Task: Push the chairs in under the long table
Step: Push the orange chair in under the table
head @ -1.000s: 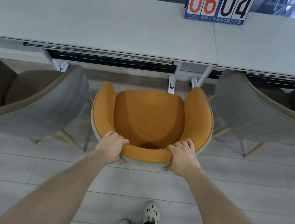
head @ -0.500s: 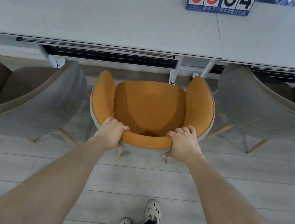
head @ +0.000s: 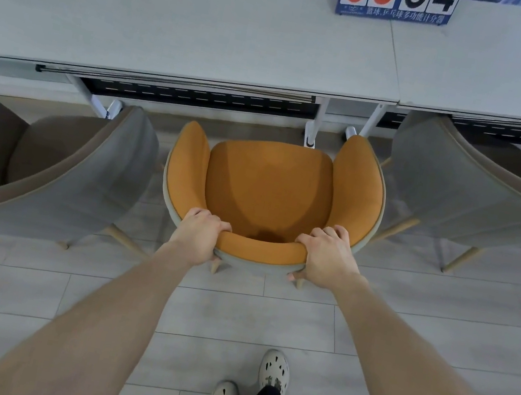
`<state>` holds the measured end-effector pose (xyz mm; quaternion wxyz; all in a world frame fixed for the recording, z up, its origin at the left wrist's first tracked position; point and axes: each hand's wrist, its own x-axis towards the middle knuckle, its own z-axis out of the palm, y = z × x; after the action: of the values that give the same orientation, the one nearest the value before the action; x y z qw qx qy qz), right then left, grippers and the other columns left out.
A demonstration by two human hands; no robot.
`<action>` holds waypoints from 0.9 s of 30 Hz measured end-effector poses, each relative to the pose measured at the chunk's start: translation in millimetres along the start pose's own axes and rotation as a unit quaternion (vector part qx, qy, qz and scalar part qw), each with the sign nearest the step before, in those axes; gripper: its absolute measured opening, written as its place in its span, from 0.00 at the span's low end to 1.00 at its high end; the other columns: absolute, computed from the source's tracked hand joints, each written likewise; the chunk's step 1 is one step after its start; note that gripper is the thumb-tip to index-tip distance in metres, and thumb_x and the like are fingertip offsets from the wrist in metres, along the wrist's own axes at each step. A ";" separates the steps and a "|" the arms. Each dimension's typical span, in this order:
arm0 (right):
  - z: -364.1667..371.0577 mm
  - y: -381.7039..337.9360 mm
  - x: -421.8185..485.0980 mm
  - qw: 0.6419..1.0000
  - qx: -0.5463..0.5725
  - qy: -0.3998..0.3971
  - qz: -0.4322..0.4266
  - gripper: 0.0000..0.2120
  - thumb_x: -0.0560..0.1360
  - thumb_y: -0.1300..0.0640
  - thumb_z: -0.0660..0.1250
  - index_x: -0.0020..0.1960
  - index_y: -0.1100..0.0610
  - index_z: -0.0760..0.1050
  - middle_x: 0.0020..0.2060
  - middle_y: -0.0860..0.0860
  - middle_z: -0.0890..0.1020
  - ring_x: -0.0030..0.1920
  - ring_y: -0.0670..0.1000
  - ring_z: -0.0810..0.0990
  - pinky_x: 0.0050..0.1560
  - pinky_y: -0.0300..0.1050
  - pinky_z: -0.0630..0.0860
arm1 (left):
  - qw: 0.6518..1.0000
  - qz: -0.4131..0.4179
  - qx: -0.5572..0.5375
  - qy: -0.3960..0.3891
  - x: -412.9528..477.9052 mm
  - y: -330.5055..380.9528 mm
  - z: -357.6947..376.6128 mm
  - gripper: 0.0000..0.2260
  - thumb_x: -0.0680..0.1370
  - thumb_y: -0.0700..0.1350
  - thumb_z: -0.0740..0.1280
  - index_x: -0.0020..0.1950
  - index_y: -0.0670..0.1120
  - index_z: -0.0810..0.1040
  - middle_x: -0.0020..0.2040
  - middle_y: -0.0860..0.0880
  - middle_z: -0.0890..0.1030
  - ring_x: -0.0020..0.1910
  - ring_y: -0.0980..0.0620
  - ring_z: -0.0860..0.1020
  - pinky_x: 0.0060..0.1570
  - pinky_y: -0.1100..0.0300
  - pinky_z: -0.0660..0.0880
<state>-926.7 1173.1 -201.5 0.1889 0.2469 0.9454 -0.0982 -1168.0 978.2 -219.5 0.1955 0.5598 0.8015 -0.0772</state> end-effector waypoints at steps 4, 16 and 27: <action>5.1 10.8 -2.2 1.000 -0.002 0.003 -0.003 0.37 0.64 0.23 0.74 0.67 0.40 0.78 0.56 0.46 0.80 0.64 0.54 0.76 0.79 0.62 0.58 | 1.000 0.002 -0.006 0.008 -2.8 11.2 0.5 0.25 0.72 0.59 0.80 0.67 0.60 0.80 0.56 0.55 0.83 0.61 0.48 0.78 0.73 0.49 0.66; 8.2 10.7 3.6 1.000 -0.013 0.016 -0.001 0.38 0.63 0.21 0.73 0.66 0.41 0.78 0.55 0.46 0.81 0.62 0.54 0.77 0.79 0.61 0.59 | 1.000 -0.002 0.010 -0.002 -0.9 6.6 -0.9 0.30 0.69 0.59 0.82 0.70 0.59 0.78 0.61 0.55 0.83 0.64 0.49 0.78 0.75 0.48 0.64; -13.1 10.8 -57.1 0.996 0.042 0.054 0.065 0.39 0.75 0.39 0.76 0.79 0.51 0.67 0.80 0.50 0.70 0.83 0.54 0.60 0.83 0.63 0.57 | 0.999 -0.049 0.004 0.011 -46.4 46.3 -32.9 0.35 0.73 0.41 0.76 0.79 0.53 0.70 0.76 0.50 0.75 0.76 0.47 0.71 0.78 0.48 0.64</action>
<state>-879.3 1161.6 -167.5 0.1330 0.3209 0.9311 -0.1116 -1118.7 965.9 -166.5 0.1807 0.5215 0.8297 -0.0840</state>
